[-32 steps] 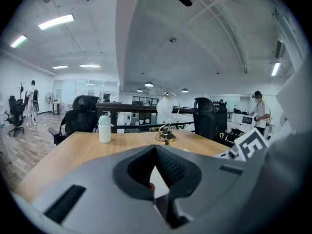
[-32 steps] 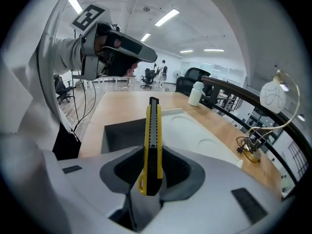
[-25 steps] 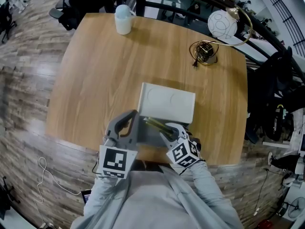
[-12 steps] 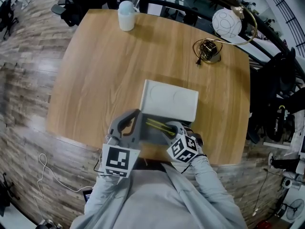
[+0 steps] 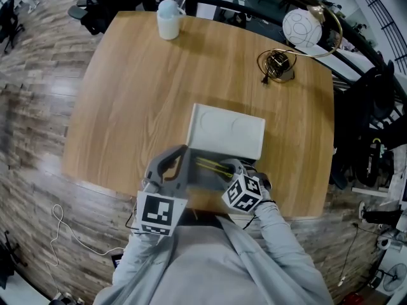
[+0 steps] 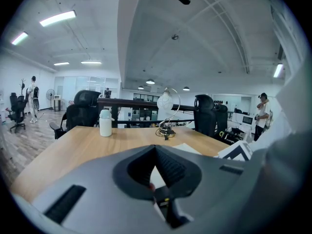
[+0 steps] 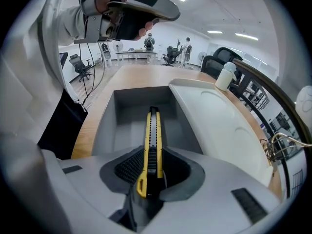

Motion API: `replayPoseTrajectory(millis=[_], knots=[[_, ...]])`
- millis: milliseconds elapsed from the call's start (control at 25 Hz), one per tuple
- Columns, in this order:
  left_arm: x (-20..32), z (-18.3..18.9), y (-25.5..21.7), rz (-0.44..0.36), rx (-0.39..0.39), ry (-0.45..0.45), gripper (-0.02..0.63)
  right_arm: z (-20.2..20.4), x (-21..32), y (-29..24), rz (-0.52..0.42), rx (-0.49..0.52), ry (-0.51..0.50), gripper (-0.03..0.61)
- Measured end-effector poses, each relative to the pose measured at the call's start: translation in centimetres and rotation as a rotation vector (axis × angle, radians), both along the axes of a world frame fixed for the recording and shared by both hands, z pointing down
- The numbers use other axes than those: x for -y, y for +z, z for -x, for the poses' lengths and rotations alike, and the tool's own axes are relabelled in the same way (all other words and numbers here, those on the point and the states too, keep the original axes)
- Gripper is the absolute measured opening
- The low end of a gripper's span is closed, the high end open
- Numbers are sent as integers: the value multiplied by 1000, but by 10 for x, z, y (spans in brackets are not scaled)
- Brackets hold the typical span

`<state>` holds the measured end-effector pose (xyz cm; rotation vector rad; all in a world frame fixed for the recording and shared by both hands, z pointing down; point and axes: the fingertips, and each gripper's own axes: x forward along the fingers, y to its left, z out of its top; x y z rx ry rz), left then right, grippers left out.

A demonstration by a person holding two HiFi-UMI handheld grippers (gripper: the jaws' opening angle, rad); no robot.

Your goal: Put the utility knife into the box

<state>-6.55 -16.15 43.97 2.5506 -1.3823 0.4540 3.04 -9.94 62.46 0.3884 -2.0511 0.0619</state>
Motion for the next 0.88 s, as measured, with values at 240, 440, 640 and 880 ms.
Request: replayPoseTrajectory(millis=[240,440,640,880], knots=[[-3,2,-1,0,-3,-8,18,-1,-1,3,10,-26,-4,124],[-5,3,-1,-6,-5,-15,18,-2,0,6,13,-38,3,126],[-7,5,-2,-7,-9,-22,18,-1,-1,8,22,-51,16,126],[-9,6,-3,-10,-10,-19,18,0,-1,9,26,-49,24,130]])
